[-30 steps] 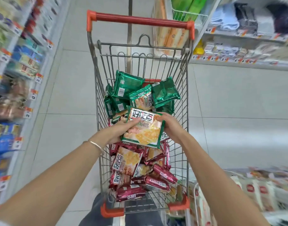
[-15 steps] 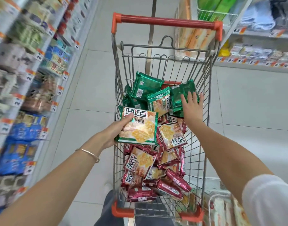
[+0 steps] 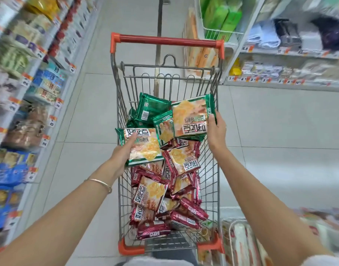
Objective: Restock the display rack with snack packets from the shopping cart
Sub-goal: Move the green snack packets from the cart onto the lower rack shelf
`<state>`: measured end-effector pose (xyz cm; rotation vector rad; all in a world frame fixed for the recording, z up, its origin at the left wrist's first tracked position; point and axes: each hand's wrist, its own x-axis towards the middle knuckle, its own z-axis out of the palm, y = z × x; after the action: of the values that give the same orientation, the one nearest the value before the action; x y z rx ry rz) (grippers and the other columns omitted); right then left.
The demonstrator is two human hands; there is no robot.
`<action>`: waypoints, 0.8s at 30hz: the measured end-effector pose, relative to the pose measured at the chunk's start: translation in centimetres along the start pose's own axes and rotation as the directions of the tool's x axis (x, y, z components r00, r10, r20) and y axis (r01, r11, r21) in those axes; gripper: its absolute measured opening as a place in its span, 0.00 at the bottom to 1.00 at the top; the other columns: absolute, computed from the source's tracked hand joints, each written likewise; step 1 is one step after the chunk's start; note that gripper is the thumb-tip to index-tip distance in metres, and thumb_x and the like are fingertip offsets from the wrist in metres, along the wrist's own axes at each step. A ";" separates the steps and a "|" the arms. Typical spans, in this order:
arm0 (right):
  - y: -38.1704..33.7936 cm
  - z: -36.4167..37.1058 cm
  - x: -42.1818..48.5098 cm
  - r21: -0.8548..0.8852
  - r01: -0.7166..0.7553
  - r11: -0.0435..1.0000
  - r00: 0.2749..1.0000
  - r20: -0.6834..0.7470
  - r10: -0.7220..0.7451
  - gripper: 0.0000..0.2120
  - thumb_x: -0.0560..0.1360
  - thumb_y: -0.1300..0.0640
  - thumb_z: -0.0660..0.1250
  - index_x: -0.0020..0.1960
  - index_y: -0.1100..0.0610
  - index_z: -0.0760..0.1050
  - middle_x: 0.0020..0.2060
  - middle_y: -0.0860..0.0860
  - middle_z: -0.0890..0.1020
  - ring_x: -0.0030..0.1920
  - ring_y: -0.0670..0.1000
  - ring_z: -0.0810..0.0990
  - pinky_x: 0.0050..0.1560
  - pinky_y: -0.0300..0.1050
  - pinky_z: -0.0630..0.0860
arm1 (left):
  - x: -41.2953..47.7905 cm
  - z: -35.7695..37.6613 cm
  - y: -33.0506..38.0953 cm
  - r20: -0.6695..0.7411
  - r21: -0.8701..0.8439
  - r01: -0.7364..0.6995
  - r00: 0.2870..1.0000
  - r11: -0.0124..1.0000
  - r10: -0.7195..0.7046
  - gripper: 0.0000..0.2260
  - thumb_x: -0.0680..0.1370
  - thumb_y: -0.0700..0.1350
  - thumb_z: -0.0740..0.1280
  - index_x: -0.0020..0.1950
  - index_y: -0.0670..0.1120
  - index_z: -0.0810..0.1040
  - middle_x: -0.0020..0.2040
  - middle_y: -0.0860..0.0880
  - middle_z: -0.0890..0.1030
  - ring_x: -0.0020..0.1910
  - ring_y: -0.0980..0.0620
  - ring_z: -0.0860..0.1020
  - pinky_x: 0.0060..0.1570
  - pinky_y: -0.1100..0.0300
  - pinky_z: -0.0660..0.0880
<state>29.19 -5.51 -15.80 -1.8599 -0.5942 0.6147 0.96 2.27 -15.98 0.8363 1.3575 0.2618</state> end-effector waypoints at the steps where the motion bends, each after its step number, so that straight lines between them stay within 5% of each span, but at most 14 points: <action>1: -0.7 -0.8 -0.9 0.106 -0.131 0.986 0.991 0.029 0.128 0.21 0.81 0.47 0.56 0.67 0.56 0.73 0.56 0.53 0.82 0.54 0.50 0.82 0.59 0.48 0.78 | 0.3 0.0 -0.2 0.001 0.013 -0.008 1.000 1.000 0.008 0.50 0.62 0.77 0.71 0.74 0.47 0.70 0.67 0.43 0.79 0.62 0.41 0.80 0.63 0.44 0.76; 3: -1.8 -2.0 -2.9 0.262 -0.305 0.916 0.951 0.128 0.280 0.13 0.84 0.54 0.56 0.60 0.60 0.74 0.49 0.56 0.83 0.45 0.50 0.83 0.47 0.45 0.79 | -0.2 0.3 0.2 -0.006 0.038 0.007 1.000 0.999 -0.007 0.56 0.58 0.82 0.66 0.77 0.49 0.66 0.74 0.44 0.72 0.70 0.39 0.73 0.69 0.38 0.70; 6: -3.1 -3.3 -7.5 0.398 -0.463 0.792 0.879 0.320 0.353 0.11 0.85 0.57 0.54 0.55 0.61 0.73 0.47 0.58 0.82 0.44 0.53 0.81 0.56 0.52 0.77 | -3.7 1.7 1.5 0.004 0.149 -0.049 0.999 0.988 0.049 0.60 0.57 0.86 0.53 0.80 0.49 0.62 0.77 0.43 0.67 0.77 0.39 0.63 0.74 0.36 0.61; 8: -3.8 -4.0 -10.5 0.386 -0.491 0.781 0.852 0.400 0.338 0.16 0.83 0.50 0.56 0.57 0.61 0.74 0.46 0.58 0.83 0.45 0.55 0.82 0.57 0.53 0.77 | -7.6 2.8 2.3 0.085 0.211 -0.122 0.991 0.970 0.106 0.56 0.62 0.84 0.48 0.81 0.50 0.60 0.77 0.43 0.67 0.78 0.40 0.60 0.76 0.35 0.53; 10: -5.2 -5.1 -13.1 0.231 -0.449 0.863 0.832 0.459 0.311 0.24 0.77 0.41 0.63 0.60 0.61 0.74 0.47 0.58 0.83 0.45 0.54 0.83 0.55 0.51 0.78 | -10.3 2.7 2.2 0.150 0.219 -0.152 0.981 0.964 0.121 0.48 0.69 0.80 0.46 0.81 0.52 0.56 0.78 0.44 0.64 0.78 0.40 0.60 0.76 0.35 0.53; 13: -7.3 -6.9 -16.8 -0.123 -0.301 0.946 0.759 0.569 0.316 0.38 0.67 0.42 0.77 0.68 0.62 0.69 0.53 0.55 0.81 0.51 0.52 0.82 0.61 0.52 0.75 | -11.7 0.6 1.0 0.253 0.309 -0.143 0.965 0.940 0.063 0.51 0.62 0.84 0.49 0.81 0.59 0.54 0.79 0.47 0.62 0.74 0.39 0.66 0.72 0.36 0.65; 15: -9.1 -7.4 -19.6 -0.374 -0.131 0.918 0.742 0.577 0.341 0.42 0.67 0.47 0.79 0.73 0.60 0.65 0.64 0.52 0.76 0.65 0.54 0.75 0.71 0.54 0.65 | -13.0 -0.6 -0.1 0.343 0.434 -0.174 0.939 0.884 0.016 0.54 0.61 0.85 0.49 0.81 0.59 0.55 0.79 0.50 0.62 0.76 0.39 0.64 0.72 0.36 0.63; 17: -11.3 -7.1 -22.5 -0.553 0.065 0.830 0.777 0.550 0.306 0.39 0.70 0.50 0.77 0.75 0.58 0.64 0.69 0.51 0.71 0.71 0.54 0.68 0.71 0.47 0.61 | -15.2 -1.4 -1.4 0.393 0.571 -0.240 0.920 0.785 -0.004 0.52 0.64 0.83 0.46 0.81 0.55 0.56 0.79 0.50 0.64 0.77 0.40 0.62 0.75 0.34 0.56; 20: -12.6 -6.6 -26.4 -0.598 0.155 0.786 0.832 0.509 0.223 0.41 0.68 0.52 0.80 0.75 0.53 0.62 0.69 0.52 0.68 0.68 0.53 0.68 0.66 0.45 0.62 | -17.9 -2.8 -3.7 0.484 0.591 -0.290 0.874 0.753 -0.042 0.50 0.63 0.83 0.47 0.81 0.61 0.51 0.78 0.50 0.65 0.77 0.41 0.63 0.73 0.35 0.63; 24: -12.8 -7.1 -32.0 -0.567 0.146 0.811 0.848 0.494 0.193 0.53 0.66 0.55 0.82 0.80 0.49 0.51 0.78 0.53 0.59 0.76 0.56 0.61 0.74 0.53 0.58 | -20.3 -4.7 -5.9 0.561 0.489 -0.202 0.818 0.849 -0.129 0.48 0.64 0.80 0.56 0.76 0.52 0.63 0.72 0.45 0.73 0.67 0.40 0.76 0.61 0.45 0.77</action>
<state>8.45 -26.85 3.00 -2.2783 -1.2482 1.0771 -9.91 -12.52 -4.51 1.2843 0.8237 -0.3523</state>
